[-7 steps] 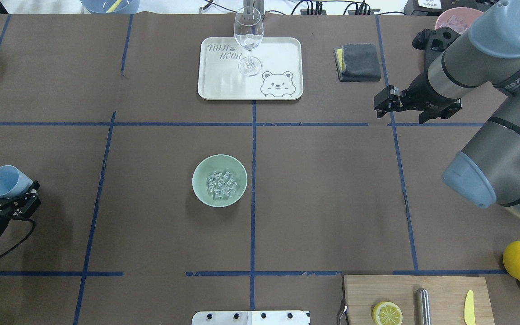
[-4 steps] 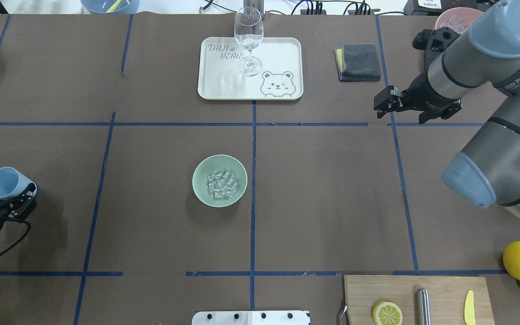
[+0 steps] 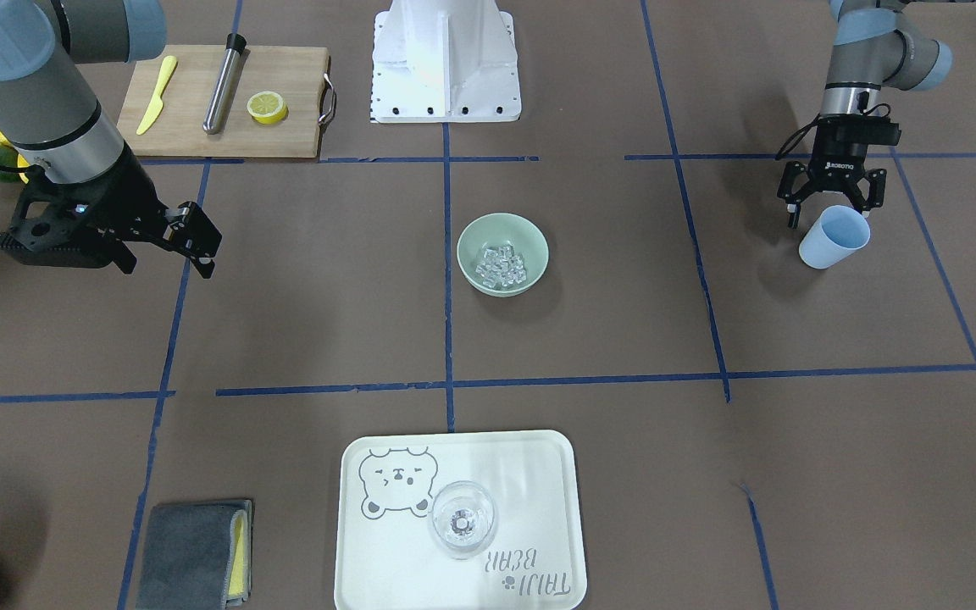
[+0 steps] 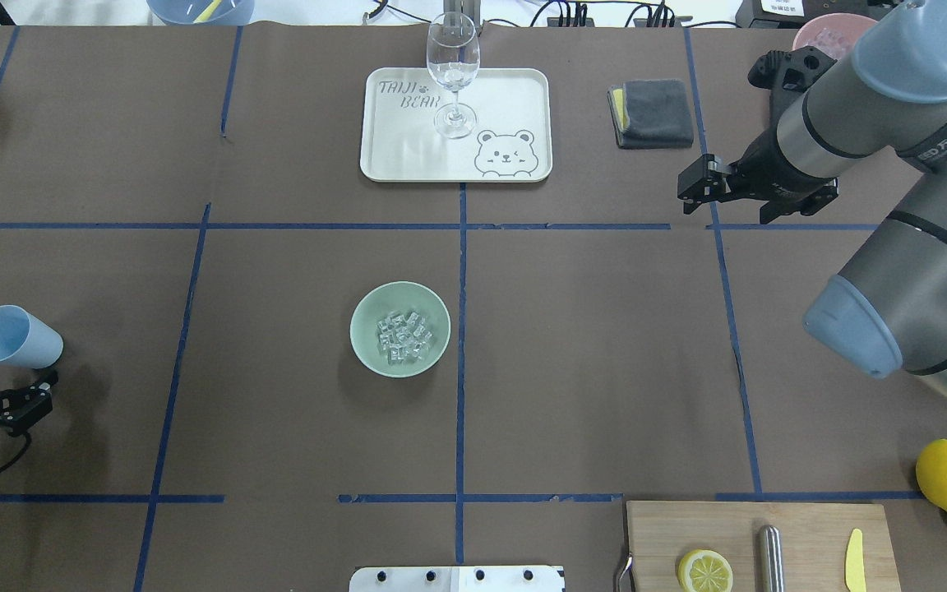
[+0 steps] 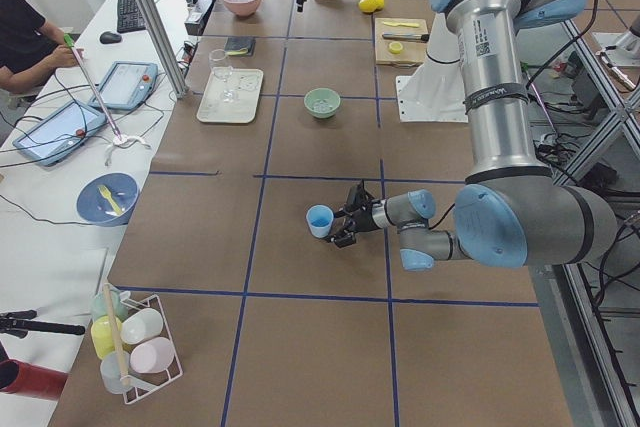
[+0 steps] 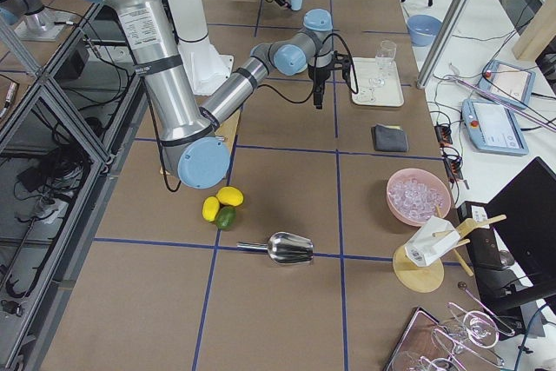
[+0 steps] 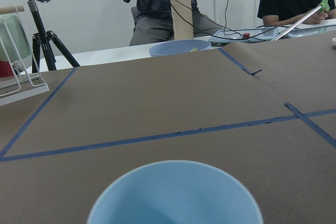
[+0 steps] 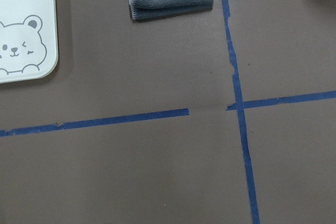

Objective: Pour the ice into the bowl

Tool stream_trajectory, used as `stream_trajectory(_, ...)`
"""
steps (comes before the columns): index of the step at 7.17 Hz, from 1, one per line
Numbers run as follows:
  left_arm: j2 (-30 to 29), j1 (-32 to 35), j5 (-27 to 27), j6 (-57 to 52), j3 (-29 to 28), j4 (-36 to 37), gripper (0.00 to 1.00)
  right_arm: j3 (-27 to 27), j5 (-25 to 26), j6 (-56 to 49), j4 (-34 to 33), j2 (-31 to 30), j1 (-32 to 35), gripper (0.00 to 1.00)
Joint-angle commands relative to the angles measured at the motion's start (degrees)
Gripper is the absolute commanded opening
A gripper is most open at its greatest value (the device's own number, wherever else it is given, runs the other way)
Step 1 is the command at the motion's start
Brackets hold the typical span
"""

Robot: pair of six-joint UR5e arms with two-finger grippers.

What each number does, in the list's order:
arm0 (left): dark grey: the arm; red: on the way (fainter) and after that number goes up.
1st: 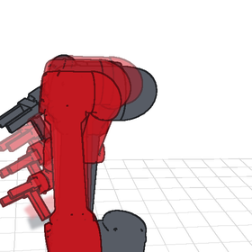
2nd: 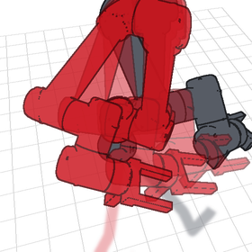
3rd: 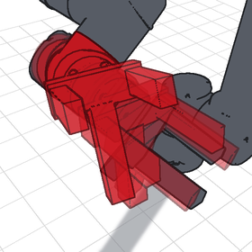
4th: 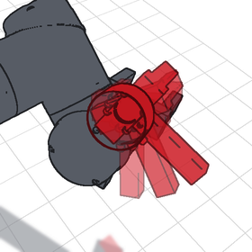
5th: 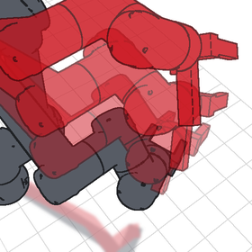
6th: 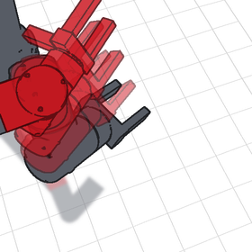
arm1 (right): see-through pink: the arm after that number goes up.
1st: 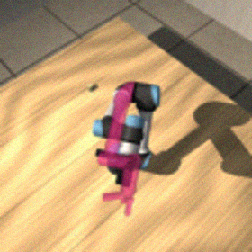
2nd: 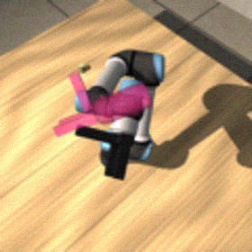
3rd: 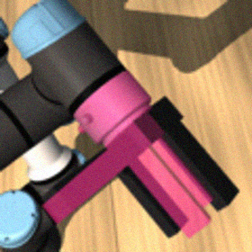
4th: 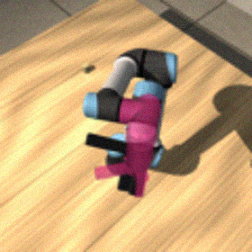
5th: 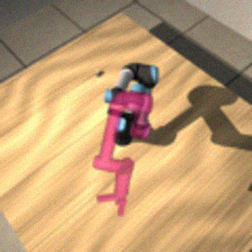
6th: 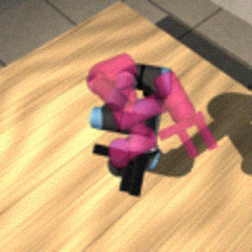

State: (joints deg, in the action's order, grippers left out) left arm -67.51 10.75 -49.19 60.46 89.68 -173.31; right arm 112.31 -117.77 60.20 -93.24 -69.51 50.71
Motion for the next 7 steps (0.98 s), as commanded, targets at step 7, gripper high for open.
stream_trajectory(7,11.1,20.1,-35.3,-26.7,6.7,0.3,1.0,0.6,-0.5,2.0,-0.3,1.1,-2.0,1.0)
